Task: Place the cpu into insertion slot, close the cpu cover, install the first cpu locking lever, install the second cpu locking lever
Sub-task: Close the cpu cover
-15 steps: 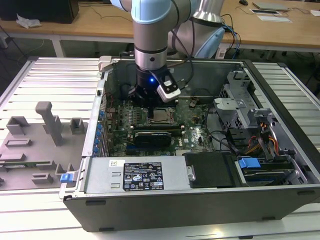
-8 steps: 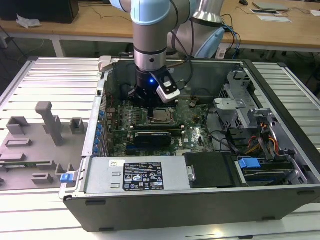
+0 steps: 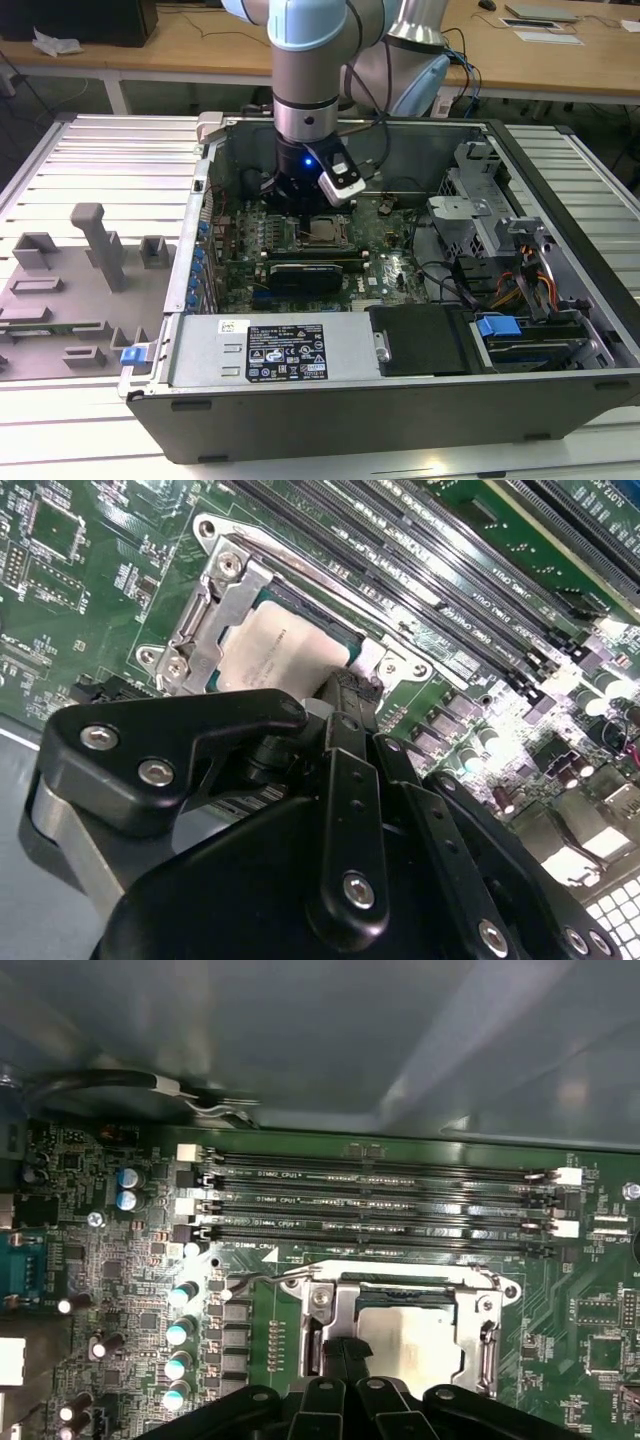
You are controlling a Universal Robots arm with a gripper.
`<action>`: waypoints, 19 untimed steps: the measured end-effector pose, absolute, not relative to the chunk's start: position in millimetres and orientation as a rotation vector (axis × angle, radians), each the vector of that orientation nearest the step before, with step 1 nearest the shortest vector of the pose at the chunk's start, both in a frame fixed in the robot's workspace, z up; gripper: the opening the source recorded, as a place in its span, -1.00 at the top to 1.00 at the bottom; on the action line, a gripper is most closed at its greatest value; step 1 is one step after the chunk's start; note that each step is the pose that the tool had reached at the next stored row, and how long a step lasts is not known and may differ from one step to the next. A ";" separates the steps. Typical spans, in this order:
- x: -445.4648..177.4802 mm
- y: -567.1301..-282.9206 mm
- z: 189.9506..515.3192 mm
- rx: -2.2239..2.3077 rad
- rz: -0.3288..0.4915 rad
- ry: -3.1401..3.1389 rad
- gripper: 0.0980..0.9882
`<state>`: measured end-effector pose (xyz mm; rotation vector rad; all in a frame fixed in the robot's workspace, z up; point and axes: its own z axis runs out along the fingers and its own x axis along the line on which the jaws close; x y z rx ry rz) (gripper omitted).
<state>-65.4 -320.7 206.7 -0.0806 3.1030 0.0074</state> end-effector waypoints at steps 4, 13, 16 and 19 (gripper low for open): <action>-65.0 -320.6 216.9 -0.081 0.007 3.103 0.98; -43.4 -320.6 220.3 -0.081 0.008 3.105 0.98; -43.4 -320.6 229.6 -0.081 0.007 3.105 0.98; -43.4 -320.6 238.0 -0.081 0.008 3.105 0.98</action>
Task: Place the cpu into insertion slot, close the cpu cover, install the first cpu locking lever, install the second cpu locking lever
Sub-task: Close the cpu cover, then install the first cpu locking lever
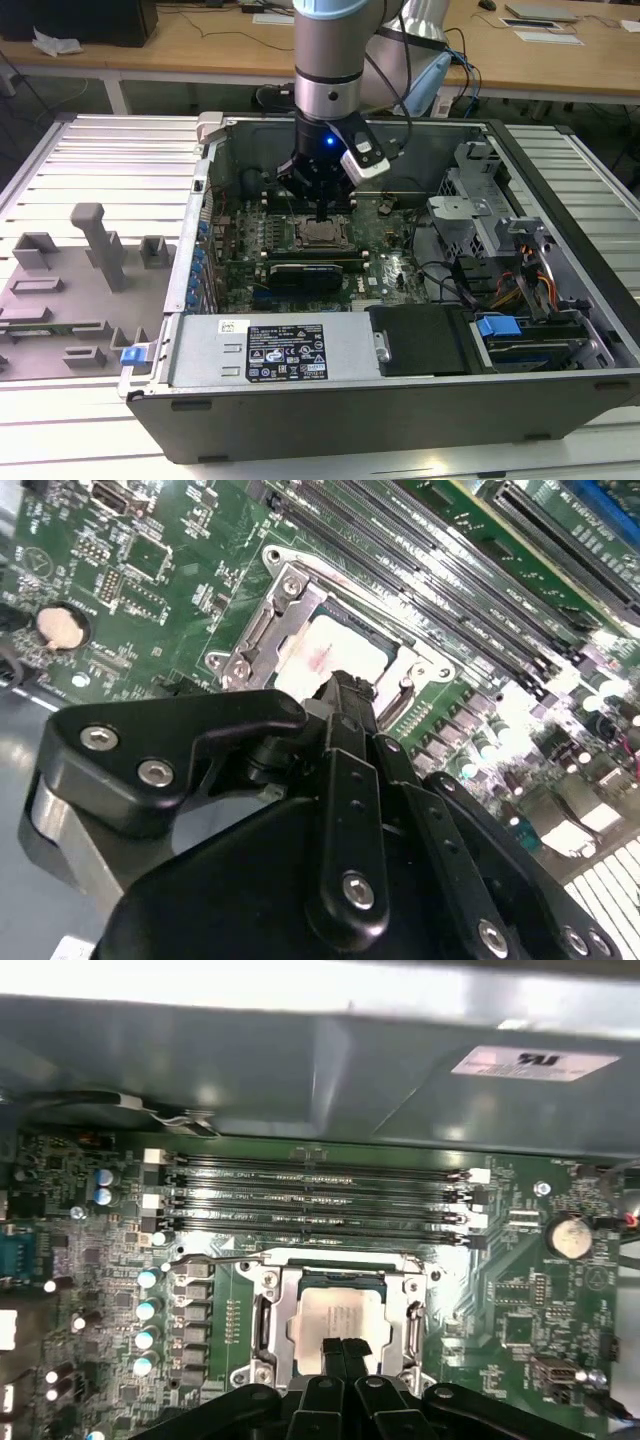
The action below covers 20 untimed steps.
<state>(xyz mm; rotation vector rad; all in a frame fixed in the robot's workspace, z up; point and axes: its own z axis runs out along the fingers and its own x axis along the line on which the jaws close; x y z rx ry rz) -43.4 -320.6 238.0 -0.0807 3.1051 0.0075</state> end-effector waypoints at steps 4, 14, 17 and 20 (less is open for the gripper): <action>-43.3 -320.6 240.9 -0.081 0.008 3.105 0.98; -43.4 -320.6 242.6 -0.081 0.008 3.105 0.98; -43.4 -320.6 242.8 -0.081 0.008 3.105 0.98; -46.4 -320.7 242.9 -0.081 0.007 3.105 0.98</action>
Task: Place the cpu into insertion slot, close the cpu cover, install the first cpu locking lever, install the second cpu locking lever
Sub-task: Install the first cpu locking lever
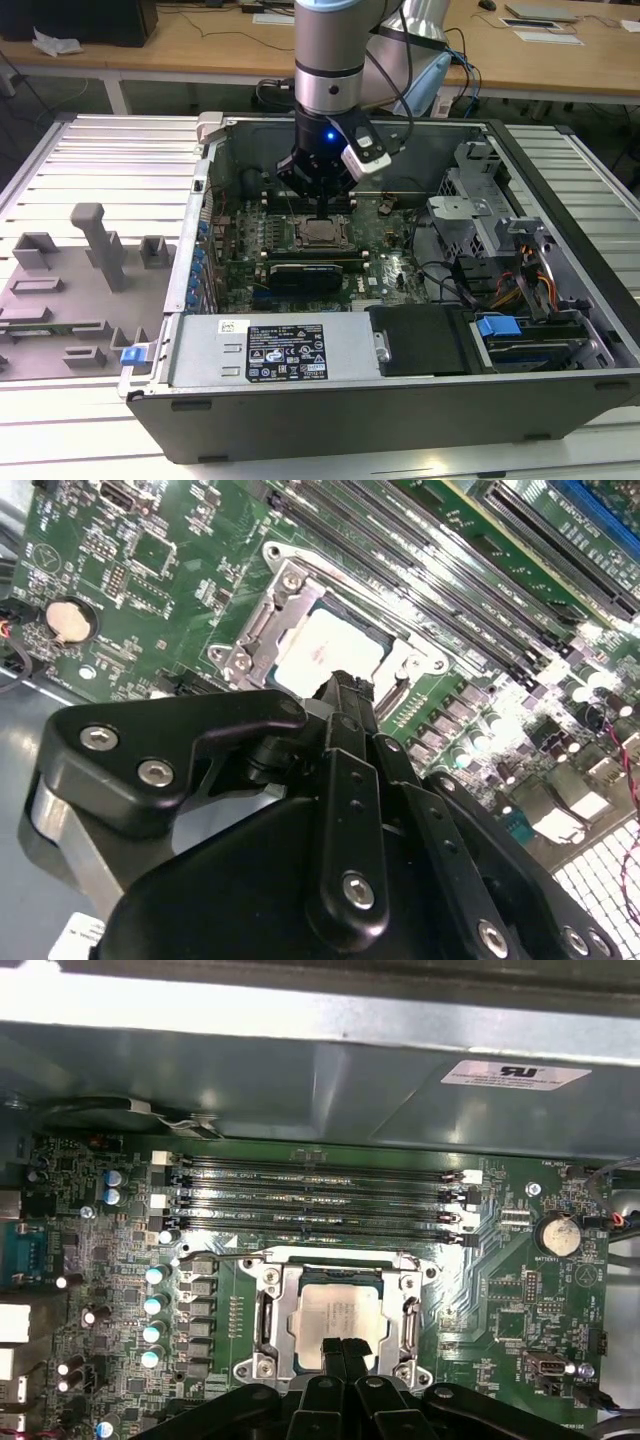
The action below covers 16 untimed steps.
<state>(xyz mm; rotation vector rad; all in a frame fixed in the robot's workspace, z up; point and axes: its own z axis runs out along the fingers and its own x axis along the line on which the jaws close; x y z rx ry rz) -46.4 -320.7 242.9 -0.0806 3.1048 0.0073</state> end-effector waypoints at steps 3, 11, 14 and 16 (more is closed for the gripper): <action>-52.4 -320.6 242.8 -0.081 0.007 3.103 0.98; -57.0 -320.6 253.9 -0.081 0.007 3.102 0.98; -57.0 -320.6 260.9 -0.080 0.007 3.102 0.98; -57.0 -320.6 265.9 -0.081 0.008 3.102 0.98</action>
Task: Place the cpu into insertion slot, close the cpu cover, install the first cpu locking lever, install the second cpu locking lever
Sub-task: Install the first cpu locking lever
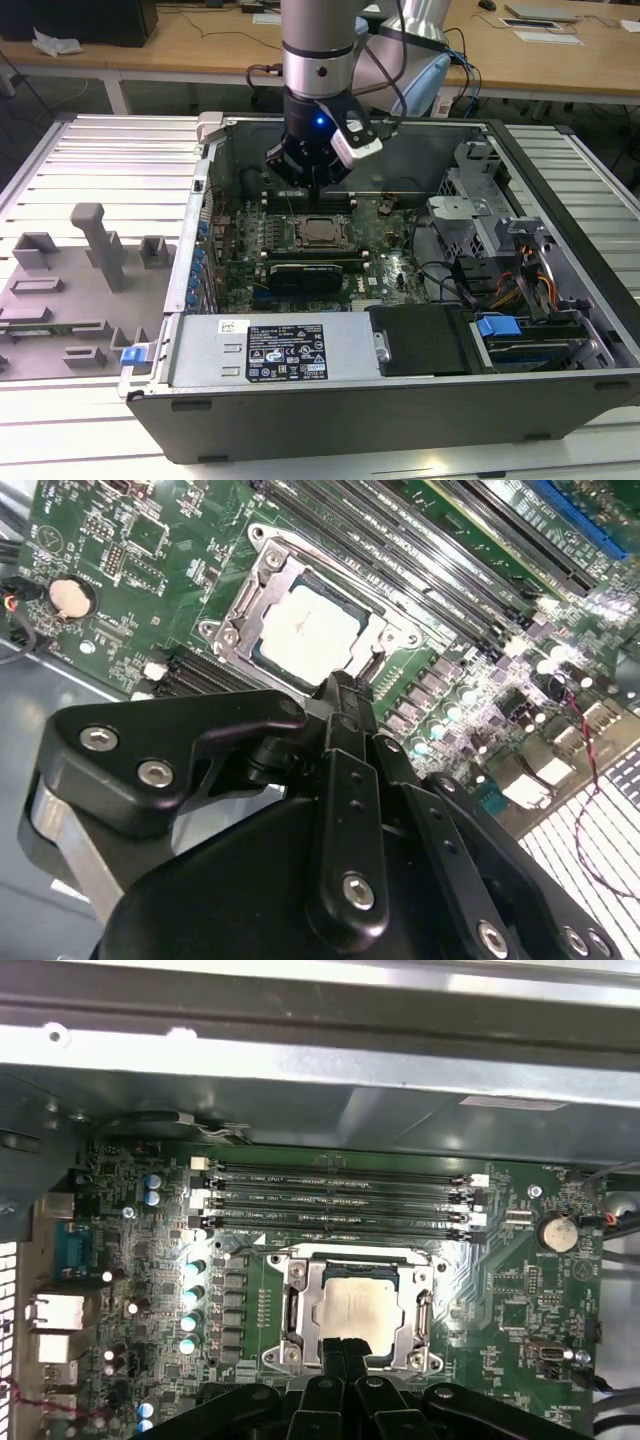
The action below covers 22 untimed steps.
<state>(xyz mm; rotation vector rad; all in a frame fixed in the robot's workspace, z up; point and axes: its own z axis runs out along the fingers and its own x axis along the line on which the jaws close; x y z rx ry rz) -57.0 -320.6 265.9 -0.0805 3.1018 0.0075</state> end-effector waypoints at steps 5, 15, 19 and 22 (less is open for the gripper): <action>-62.6 -320.7 268.1 -0.081 0.007 3.102 0.98; -96.8 -320.6 266.9 -0.080 0.007 3.102 0.98; -106.2 -320.6 265.9 -0.080 0.037 3.101 0.98; -112.9 -320.6 265.7 -0.077 0.162 3.095 0.98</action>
